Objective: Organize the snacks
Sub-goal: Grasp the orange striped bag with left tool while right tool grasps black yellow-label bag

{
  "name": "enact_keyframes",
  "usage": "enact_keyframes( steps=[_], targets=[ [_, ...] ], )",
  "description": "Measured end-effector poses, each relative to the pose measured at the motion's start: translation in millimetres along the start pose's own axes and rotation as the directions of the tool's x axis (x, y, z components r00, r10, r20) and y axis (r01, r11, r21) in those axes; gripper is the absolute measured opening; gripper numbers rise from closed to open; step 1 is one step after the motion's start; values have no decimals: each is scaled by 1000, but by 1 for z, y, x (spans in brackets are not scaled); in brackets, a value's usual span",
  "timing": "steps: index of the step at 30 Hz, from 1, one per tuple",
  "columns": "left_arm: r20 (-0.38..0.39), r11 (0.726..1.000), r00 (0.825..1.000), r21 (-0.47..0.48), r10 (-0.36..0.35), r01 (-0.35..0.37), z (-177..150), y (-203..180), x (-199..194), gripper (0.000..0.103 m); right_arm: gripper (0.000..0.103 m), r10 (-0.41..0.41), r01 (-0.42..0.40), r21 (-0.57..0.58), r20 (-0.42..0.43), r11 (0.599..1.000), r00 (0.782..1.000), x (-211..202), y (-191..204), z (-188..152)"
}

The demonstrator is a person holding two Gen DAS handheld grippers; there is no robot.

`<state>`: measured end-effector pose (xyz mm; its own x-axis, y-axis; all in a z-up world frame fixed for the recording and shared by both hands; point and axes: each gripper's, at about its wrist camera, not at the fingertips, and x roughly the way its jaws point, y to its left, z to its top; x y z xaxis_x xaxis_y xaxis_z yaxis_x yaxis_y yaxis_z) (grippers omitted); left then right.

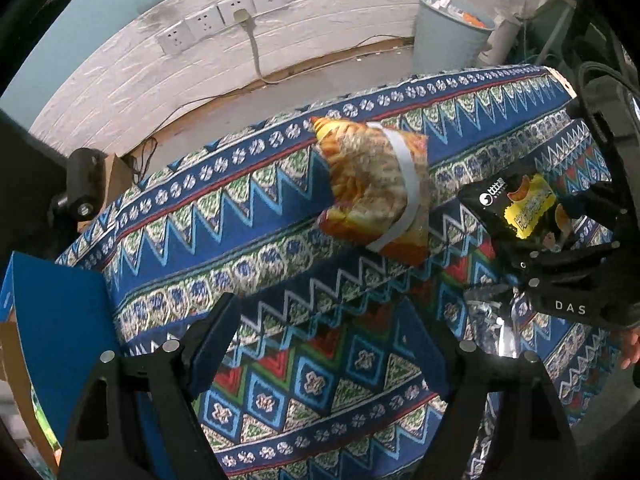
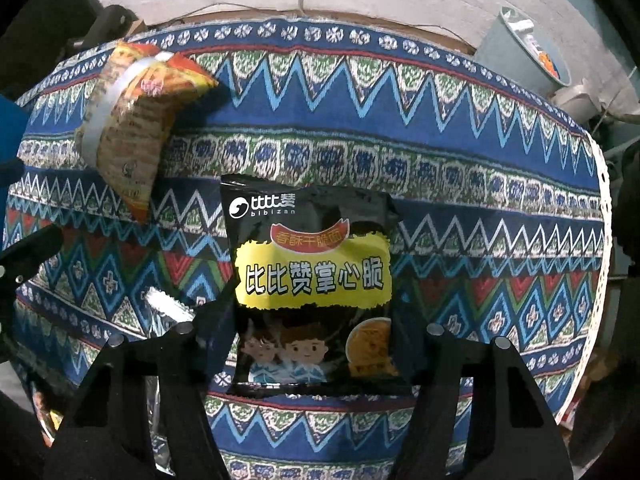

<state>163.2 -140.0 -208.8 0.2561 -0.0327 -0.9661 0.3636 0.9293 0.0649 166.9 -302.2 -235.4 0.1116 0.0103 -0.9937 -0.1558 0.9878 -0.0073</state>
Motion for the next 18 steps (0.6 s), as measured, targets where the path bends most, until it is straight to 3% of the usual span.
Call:
enact_keyframes(
  steps=[4,7,18],
  targets=[
    [18,1000,1000,-13,-26,26,13,0,-3,84,64,-18,18,2,28,1000,999,-8,-7,12],
    [35,999,999,-28,-28,29,24,0,-2,90,64,-25,25,5,38,1000,999,-12,-12,22],
    [30,993,996,-78,-86,88,64,-6,22,90,64,-39,37,30,54,999,998,-19,-23,31]
  ],
)
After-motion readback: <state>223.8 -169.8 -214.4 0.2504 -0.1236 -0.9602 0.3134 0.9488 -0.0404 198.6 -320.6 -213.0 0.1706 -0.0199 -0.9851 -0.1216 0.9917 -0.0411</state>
